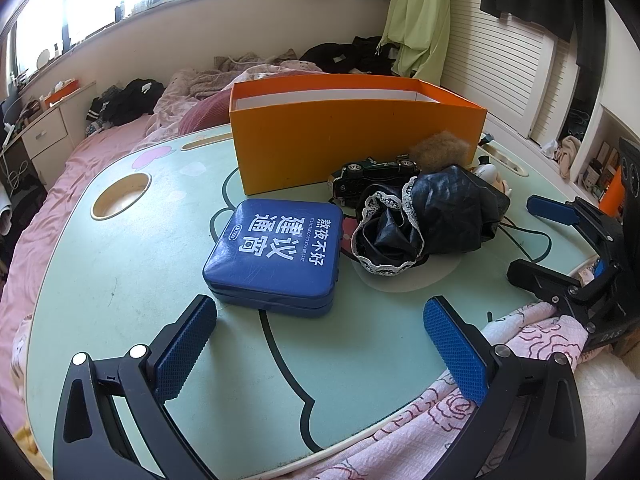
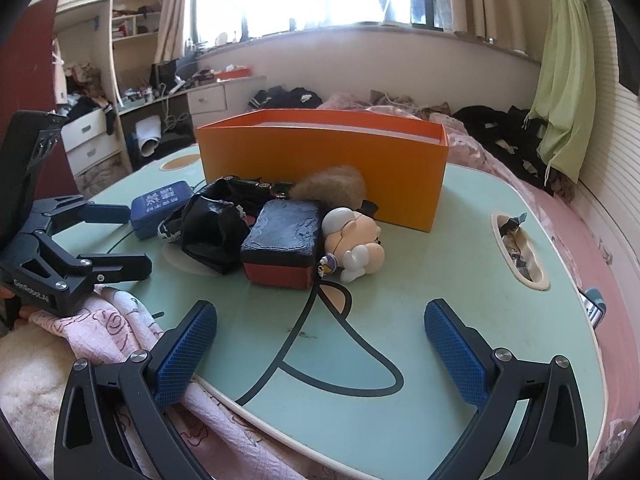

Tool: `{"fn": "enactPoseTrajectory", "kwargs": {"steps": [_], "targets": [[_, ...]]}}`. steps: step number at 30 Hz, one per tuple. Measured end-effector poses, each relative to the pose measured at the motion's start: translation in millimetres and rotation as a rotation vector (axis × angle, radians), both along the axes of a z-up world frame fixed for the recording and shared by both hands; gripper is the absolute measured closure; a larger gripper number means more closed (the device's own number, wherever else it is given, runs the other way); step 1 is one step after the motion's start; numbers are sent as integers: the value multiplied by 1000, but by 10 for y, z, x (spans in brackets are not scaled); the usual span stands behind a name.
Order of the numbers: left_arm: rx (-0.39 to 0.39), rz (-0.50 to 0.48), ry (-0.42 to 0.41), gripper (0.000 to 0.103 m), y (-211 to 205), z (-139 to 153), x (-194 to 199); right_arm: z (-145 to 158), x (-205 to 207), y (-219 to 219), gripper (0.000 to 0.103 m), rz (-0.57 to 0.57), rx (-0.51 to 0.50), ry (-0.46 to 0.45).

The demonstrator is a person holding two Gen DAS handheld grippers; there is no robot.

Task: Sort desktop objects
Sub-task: 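Move the left tool into the box toward the brown card box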

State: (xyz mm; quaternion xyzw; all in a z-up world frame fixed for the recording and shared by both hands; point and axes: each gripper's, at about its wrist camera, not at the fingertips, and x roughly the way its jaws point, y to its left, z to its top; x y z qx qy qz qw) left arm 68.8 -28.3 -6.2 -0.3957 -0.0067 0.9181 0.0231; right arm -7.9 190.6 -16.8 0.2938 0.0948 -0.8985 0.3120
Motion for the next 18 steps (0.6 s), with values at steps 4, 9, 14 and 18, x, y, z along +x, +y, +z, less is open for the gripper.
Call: {"fn": "enactPoseTrajectory", "kwargs": {"steps": [4, 9, 14, 18], "targets": [[-1, 0, 0, 0, 0, 0, 7, -6, 6, 2, 0, 1, -5, 4], [5, 1, -1, 0, -17, 18, 18, -4, 6, -3, 0, 1, -6, 4], [29, -11, 56, 1, -113, 243, 89, 2, 17, -13, 0, 0, -6, 6], [12, -37, 121, 7, -110, 654, 23, 2, 18, -12, 0, 1, -7, 5]]}}
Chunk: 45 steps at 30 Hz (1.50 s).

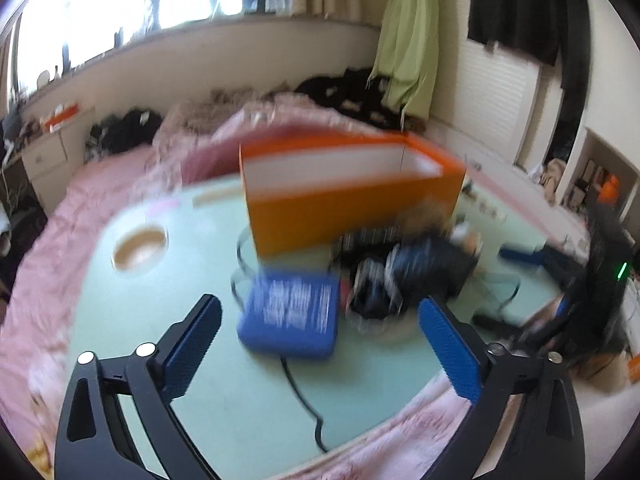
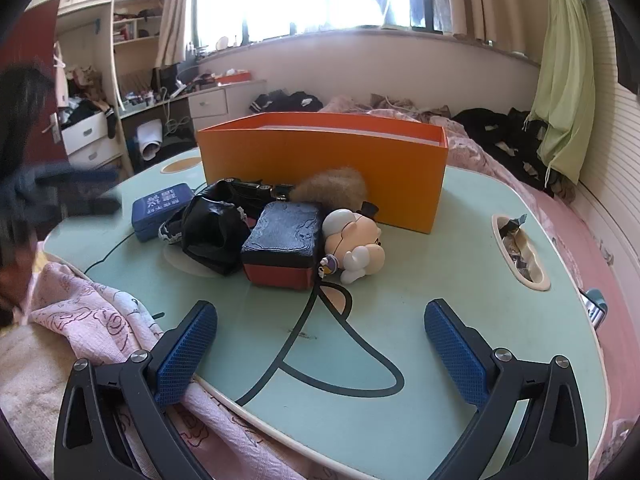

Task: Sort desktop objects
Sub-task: 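Move the left tool into the box toward the brown card box, then lower the left tool and close it on the brown card box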

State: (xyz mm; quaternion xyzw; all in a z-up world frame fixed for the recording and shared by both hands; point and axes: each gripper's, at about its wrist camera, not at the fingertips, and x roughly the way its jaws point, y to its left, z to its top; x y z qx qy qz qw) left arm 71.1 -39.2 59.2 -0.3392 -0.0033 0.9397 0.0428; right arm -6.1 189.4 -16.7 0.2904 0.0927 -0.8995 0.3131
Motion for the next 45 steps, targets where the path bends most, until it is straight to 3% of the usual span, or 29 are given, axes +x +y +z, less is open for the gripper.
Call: {"fn": "enactPoseTrajectory", "kwargs": {"steps": [2, 3, 7, 12, 17, 24, 26, 30, 32, 35, 38, 42, 45], "targets": [[43, -46, 14, 17, 23, 261, -133, -1, 1, -1, 0, 0, 0, 0], [102, -85, 6, 21, 22, 392, -257, 0, 2, -1, 0, 0, 0, 0], [274, -162, -169, 27, 77, 560, -962, -2, 3, -1, 0, -1, 0, 0], [405, -199, -439, 28, 298, 287, -1892, -2, 6, -3, 0, -1, 0, 0], [412, -203, -602, 31, 671, -104, -2298, 2, 11, -14, 0, 0, -2, 2], [361, -140, -667, 32, 826, -394, -2567, 2, 11, -32, 0, 1, -3, 3], [351, -135, -689, 36, 869, -492, -2602, 1, 11, -26, 0, 0, -3, 3], [273, -146, -653, 39, 980, -479, -2576, 7, 3, -45, 0, 0, -4, 2], [203, -149, -627, 55, 1016, -455, -2573, 9, 0, -54, 0, 0, -4, 1], [232, -158, -626, 78, 975, -424, -2560, 10, -4, -52, 0, 0, -4, 2], [251, -160, -607, 87, 858, -400, -2533, 12, -5, -44, 0, 0, -5, 1], [265, -147, -596, 89, 724, -386, -2514, 17, -8, -42, 0, 1, -5, 2], [171, -75, -565, 89, 641, -314, -2510, 18, -9, -34, 0, 1, -6, 2]]}}
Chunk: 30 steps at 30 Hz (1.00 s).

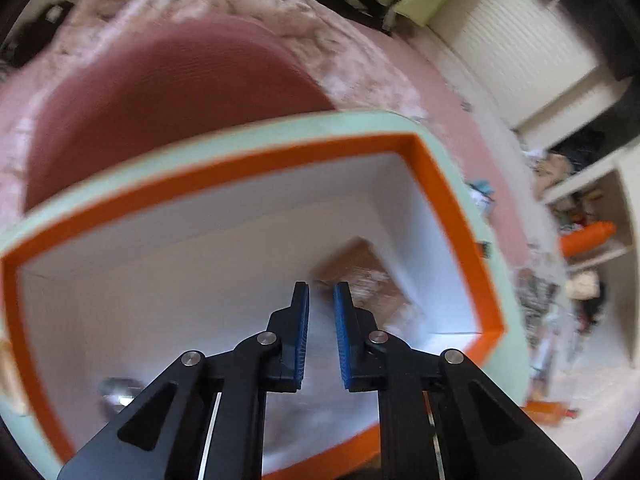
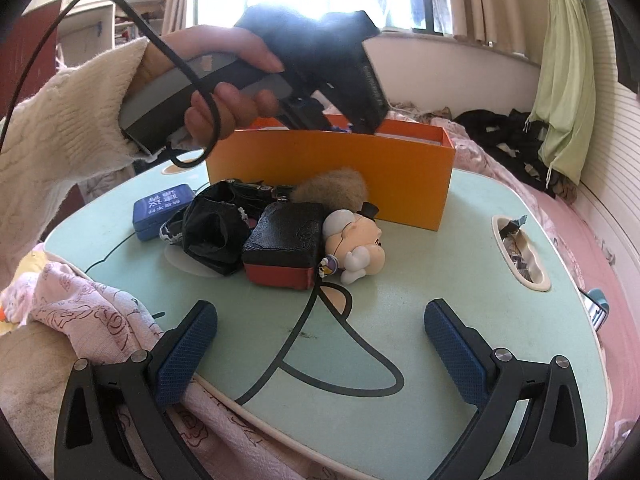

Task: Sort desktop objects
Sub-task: 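Lower the left tool and close it on the brown card box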

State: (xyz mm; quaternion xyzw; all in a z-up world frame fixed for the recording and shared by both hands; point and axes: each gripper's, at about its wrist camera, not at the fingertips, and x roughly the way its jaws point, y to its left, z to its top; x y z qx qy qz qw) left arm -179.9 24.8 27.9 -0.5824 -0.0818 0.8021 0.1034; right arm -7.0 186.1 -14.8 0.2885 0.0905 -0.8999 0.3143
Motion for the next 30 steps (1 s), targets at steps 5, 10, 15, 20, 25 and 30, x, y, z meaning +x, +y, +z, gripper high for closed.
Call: {"fn": "enactPoseTrajectory", "kwargs": {"steps": [5, 10, 15, 20, 25, 30], "targets": [[67, 6, -12, 63, 7, 83, -38, 4, -1, -7, 0, 0, 0, 1], [18, -5, -27, 37, 183, 39, -121, 2, 1, -4, 0, 0, -1, 1], [-83, -94, -62, 34, 434, -113, -163, 2, -2, -12, 0, 0, -3, -4], [-146, -81, -59, 56, 293, -76, -175, 10, -4, -34, 0, 0, -3, 0], [-103, -63, -24, 59, 81, -50, -100, 12, -20, -54, 0, 0, -4, 1], [13, -44, 119, 60, -126, 284, 137, 9, -7, -37, 0, 0, -4, 1]]}}
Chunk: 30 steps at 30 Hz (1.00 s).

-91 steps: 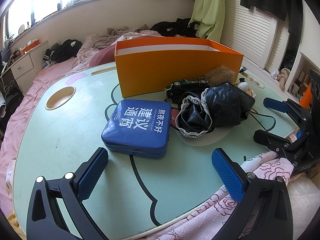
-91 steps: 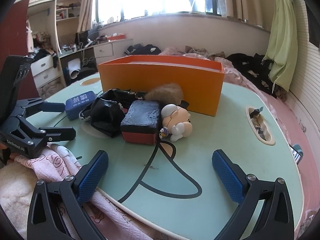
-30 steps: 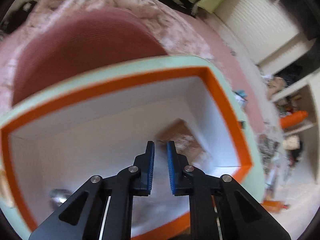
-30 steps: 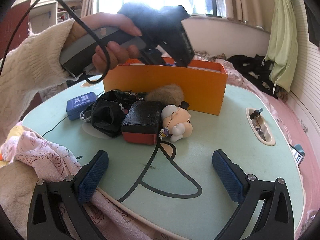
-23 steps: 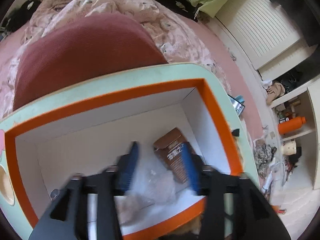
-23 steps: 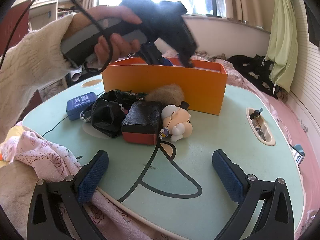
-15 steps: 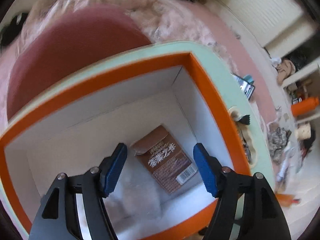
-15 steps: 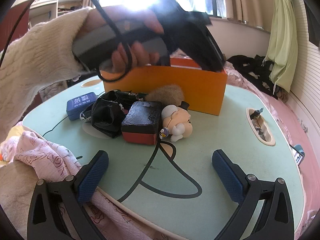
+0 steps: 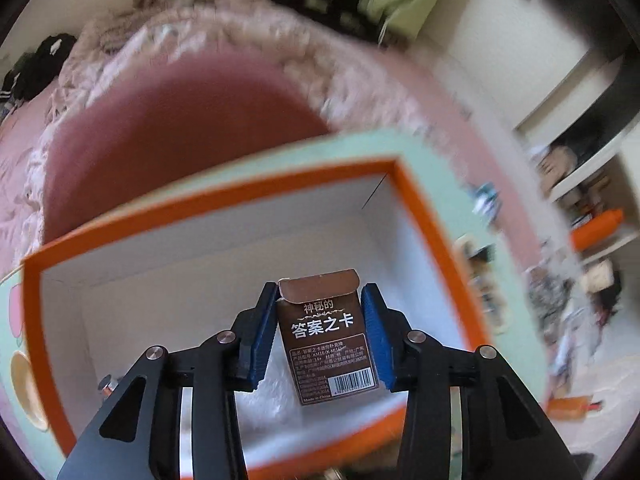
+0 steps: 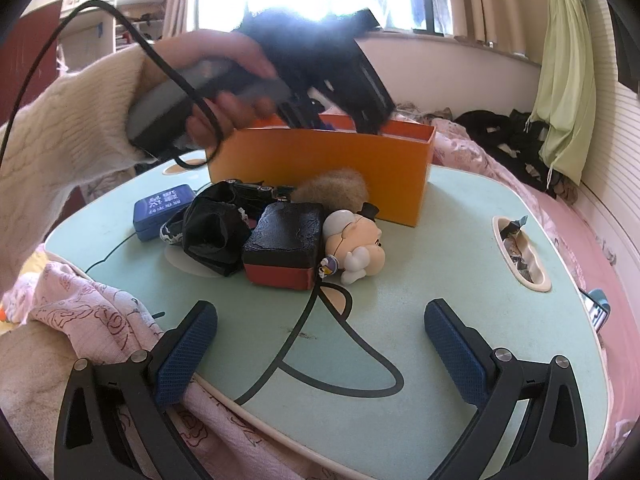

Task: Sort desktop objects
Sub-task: 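Lift the brown card box out and set it beside the blue tin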

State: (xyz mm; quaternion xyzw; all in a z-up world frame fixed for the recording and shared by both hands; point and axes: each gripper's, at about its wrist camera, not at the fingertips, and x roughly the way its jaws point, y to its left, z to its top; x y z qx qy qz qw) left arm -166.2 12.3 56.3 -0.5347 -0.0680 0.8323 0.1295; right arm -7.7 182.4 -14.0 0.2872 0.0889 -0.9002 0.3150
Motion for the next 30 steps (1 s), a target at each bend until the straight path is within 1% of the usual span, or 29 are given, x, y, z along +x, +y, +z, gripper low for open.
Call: {"fn": "enactPoseTrajectory", "kwargs": {"steps": [2, 5, 7, 9, 15, 16, 19, 20, 22, 23, 24, 25, 26, 28, 30], "targets": [[49, -11, 76, 60, -55, 265, 178, 1, -6, -6, 0, 0, 0, 0], [85, -59, 174, 60, -58, 607, 533, 1, -5, 0, 0, 0, 0, 1], [103, -94, 209, 60, -56, 702, 747, 1, -4, 1, 0, 0, -1, 0], [105, -112, 210, 60, -65, 673, 964, 0, -2, 4, 0, 0, -1, 0], [144, -106, 177, 58, -215, 405, 1315, -2, 0, 10, 0, 0, -1, 0], [134, -99, 179, 56, -222, 377, 1339, -2, 1, 8, 0, 1, -2, 1], [62, -57, 191, 42, -275, 329, 1434, -2, 2, 8, 0, 0, -2, 1], [39, -40, 213, 42, -302, 348, 1473, -3, 3, 10, 0, 0, -2, 1], [24, -22, 248, 42, -359, 395, 1551, -4, 4, 10, 0, 0, -2, 1], [19, -14, 262, 40, -382, 418, 1597, -4, 5, 10, 0, 0, -2, 1], [11, -8, 273, 38, -407, 436, 1643, -5, 7, 11, 0, 0, -2, 1], [-2, -10, 279, 32, -430, 443, 1712, -5, 6, 10, 0, 0, -2, 1], [-29, -15, 281, 29, -420, 442, 1802, -5, 6, 12, 0, 0, -2, 1], [-89, -17, 282, 28, -389, 384, 1973, -6, 7, 12, 0, 0, -3, 1], [-174, -5, 278, 28, -360, 235, 2184, -7, 8, 15, 0, 0, -2, 1]]}}
